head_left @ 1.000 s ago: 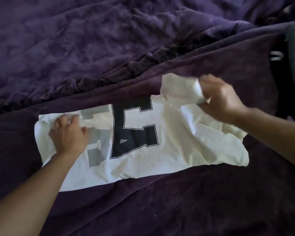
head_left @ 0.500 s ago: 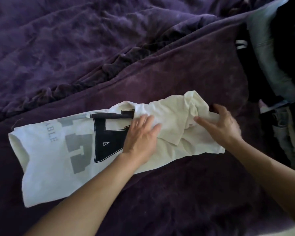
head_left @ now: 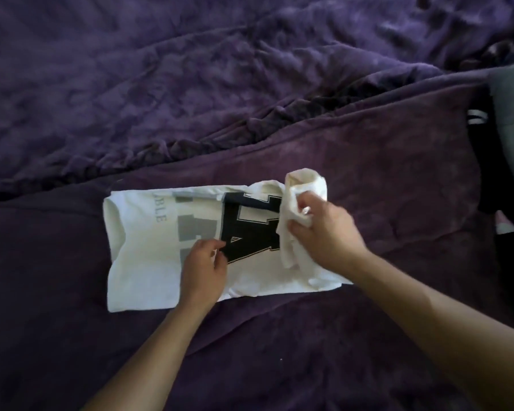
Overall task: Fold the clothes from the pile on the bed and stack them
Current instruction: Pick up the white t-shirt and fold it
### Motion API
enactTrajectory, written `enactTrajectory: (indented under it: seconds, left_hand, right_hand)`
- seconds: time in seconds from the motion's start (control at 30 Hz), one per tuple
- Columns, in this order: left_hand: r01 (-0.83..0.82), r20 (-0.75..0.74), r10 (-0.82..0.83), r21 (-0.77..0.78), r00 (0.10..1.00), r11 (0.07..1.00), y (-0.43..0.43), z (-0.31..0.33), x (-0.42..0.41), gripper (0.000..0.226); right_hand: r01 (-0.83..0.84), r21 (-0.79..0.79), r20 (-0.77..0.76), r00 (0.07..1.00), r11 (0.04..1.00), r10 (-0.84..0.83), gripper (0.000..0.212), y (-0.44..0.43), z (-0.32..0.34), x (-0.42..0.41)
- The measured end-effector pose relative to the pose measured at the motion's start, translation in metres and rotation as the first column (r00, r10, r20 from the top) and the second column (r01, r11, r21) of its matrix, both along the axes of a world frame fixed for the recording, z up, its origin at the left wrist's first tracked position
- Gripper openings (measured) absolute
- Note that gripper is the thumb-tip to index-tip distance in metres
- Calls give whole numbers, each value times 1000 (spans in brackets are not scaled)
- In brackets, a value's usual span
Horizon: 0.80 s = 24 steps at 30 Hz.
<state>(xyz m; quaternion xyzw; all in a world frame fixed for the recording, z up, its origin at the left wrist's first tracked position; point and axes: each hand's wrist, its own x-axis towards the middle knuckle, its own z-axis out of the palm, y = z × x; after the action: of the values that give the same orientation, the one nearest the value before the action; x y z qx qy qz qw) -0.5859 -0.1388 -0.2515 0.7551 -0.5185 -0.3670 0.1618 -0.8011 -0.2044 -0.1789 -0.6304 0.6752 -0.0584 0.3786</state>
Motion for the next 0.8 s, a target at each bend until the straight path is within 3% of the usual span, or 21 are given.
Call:
enactTrajectory:
  seconds: [0.1,0.17,0.23,0.3,0.37,0.43,0.47,0.53,0.63,0.8]
  left_hand:
    - [-86,-1,86,3,996,996,20,0,22,24]
    - [-137,3,137,2,991,991,35,0,36,25]
    - [-161,7,161,-14,987,987,46,0,41,25]
    - [-123,33,125,-55,992,991,53,1,39,25]
    - [-8,79,16,-107,997,994,55,2,28,27]
    - [157,130,-140,-130,981,979,52,0,12,34]
    - [238,148,-221,-113,964,965,50,-4,4,38]
    - [356,160,-347,-29,924,934,42,-17,-5,42]
    - [421,134,-429,82,893,903,25,-42,-4,43]
    - [351,-203,-325,104,924,931,2,-45,9,46]
  right_hand:
    - [-105,103,-64,992,989,112,23,-2,-31,52]
    - [-126,282,62,992,951,113,35,2,-54,85]
    - [-93,453,252,967,887,-27,51,4,-68,97]
    - [21,374,291,947,927,-139,45,8,-75,86]
    - [182,54,173,967,982,-189,31,9,-78,57]
    - [278,-145,23,960,949,-278,37,9,-79,21]
    - [325,-126,-25,943,937,-331,46,8,-80,6]
    - [440,108,-14,897,892,-441,61,6,-85,-10]
    - [439,401,105,850,804,-517,38,5,-96,-13]
    - [401,361,319,795,842,-516,31,13,-68,10]
